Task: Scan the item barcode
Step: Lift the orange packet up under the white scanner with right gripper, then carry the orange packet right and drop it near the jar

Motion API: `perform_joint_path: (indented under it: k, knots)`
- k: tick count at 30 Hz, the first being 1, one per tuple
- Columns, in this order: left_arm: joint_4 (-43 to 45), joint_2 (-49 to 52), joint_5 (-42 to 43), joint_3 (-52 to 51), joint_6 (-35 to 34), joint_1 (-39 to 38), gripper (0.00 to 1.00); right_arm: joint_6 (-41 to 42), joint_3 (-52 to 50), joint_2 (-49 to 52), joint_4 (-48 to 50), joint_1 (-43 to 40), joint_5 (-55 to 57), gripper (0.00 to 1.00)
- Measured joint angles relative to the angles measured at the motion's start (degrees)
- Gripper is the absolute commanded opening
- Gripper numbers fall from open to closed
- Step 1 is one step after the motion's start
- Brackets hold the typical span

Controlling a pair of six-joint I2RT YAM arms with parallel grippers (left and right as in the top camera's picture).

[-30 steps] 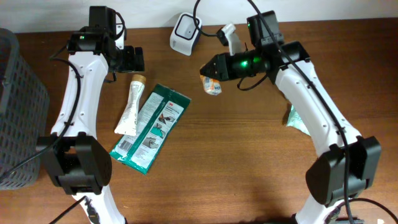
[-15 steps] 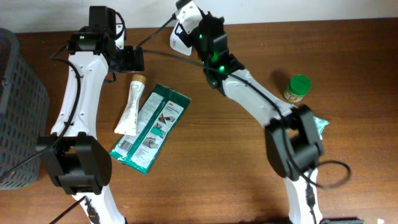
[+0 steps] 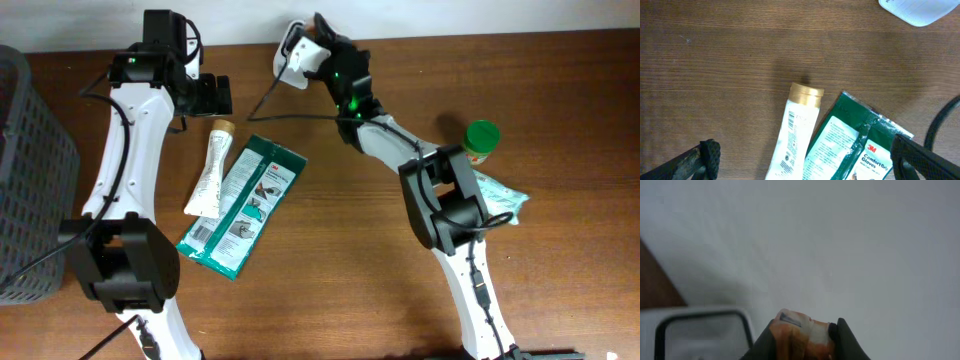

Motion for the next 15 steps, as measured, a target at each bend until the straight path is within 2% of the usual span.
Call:
perform_joint_path:
  k: [6,15]
  knots:
    - [0.00,0.00,0.00,0.00,0.00,0.00,0.99,-0.59,1.73,0.00,-7.06,0.00,-9.29,0.16]
    - [0.00,0.00,0.00,0.00,0.00,0.00,0.99,-6.91,1.77,0.00,-10.62,-0.28,-11.08,0.16]
